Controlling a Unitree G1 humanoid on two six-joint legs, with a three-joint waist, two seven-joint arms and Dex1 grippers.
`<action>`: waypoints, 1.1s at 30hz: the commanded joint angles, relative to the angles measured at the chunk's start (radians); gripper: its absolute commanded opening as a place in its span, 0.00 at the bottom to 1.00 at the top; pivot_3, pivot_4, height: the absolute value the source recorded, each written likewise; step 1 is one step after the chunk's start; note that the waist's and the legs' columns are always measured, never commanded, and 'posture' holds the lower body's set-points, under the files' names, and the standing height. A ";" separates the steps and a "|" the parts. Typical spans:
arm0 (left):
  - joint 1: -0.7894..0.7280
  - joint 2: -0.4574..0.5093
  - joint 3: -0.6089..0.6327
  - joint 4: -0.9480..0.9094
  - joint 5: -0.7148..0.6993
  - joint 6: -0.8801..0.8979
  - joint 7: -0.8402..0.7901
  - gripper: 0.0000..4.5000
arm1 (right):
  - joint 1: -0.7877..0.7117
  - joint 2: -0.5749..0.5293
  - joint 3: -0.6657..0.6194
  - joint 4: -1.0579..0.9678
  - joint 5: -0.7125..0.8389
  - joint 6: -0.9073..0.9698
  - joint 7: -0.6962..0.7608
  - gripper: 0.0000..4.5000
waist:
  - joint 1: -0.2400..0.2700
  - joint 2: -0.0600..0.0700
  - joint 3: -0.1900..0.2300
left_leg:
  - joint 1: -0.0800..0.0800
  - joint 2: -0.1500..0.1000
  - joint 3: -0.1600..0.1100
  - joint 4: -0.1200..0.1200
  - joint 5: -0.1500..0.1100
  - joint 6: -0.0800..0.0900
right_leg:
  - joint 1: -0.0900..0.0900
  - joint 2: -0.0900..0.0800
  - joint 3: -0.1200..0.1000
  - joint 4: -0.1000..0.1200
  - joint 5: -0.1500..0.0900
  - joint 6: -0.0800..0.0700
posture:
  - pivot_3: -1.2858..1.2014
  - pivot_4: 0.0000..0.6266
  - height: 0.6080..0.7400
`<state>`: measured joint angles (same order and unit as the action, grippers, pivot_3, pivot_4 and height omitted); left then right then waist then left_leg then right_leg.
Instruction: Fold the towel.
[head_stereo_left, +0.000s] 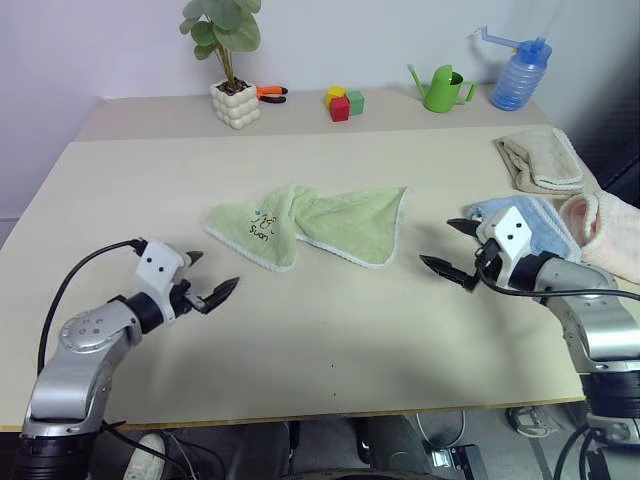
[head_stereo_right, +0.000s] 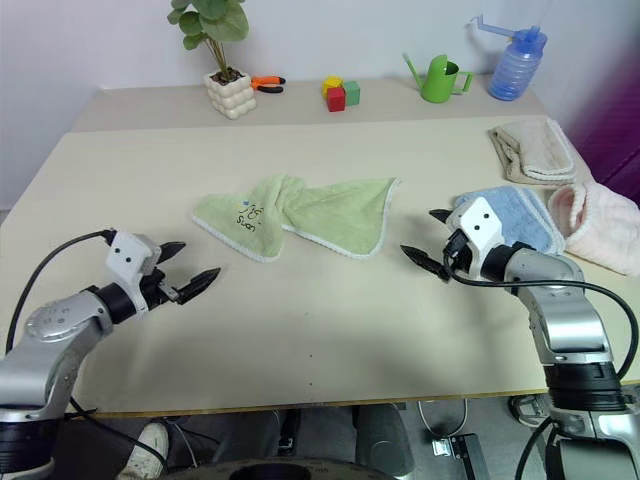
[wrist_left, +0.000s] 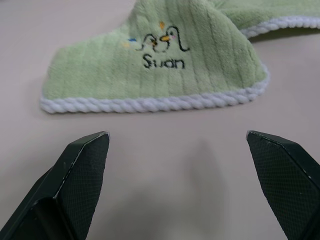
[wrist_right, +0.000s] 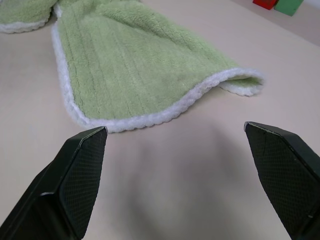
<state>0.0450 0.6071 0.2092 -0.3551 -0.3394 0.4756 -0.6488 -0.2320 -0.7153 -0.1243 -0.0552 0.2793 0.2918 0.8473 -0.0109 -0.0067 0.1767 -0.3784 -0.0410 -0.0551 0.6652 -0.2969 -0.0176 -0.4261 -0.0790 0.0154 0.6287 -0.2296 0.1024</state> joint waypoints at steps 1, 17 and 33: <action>0.021 -0.009 -0.001 -0.049 -0.001 -0.005 0.019 1.00 | -0.040 0.011 0.013 -0.030 0.001 -0.001 -0.010 1.00 | 0.000 0.000 0.000 | 0.000 0.000 0.000 0.000 0.000 0.000 | 0.000 0.000 0.000 0.000 0.000 0.000 | 0.52 0.24 0.92; -0.121 -0.030 -0.406 -0.088 0.224 0.012 0.066 1.00 | -0.083 0.104 0.100 -0.057 -0.016 -0.013 -0.053 1.00 | 0.001 0.000 0.000 | 0.001 0.000 0.000 0.000 0.000 0.000 | 0.001 0.001 0.000 0.000 0.000 0.000 | 0.52 0.24 0.92; -0.304 -0.126 -0.484 0.111 0.430 0.106 0.216 1.00 | -0.010 0.127 0.083 -0.169 -0.011 0.033 -0.128 1.00 | -0.004 0.000 0.000 | 0.003 0.000 0.000 0.000 0.000 0.000 | 0.001 0.002 0.001 0.001 0.000 0.000 | 0.52 0.24 0.92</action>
<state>-0.2746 0.4563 -0.2971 -0.2776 0.0592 0.5553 -0.4330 -0.2332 -0.5890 -0.0164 -0.1751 0.2579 0.3369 0.7277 -0.0147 -0.0065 0.1763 -0.3754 -0.0409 -0.0549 0.6653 -0.2969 -0.0176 -0.4243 -0.0770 0.0159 0.6299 -0.2296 0.1026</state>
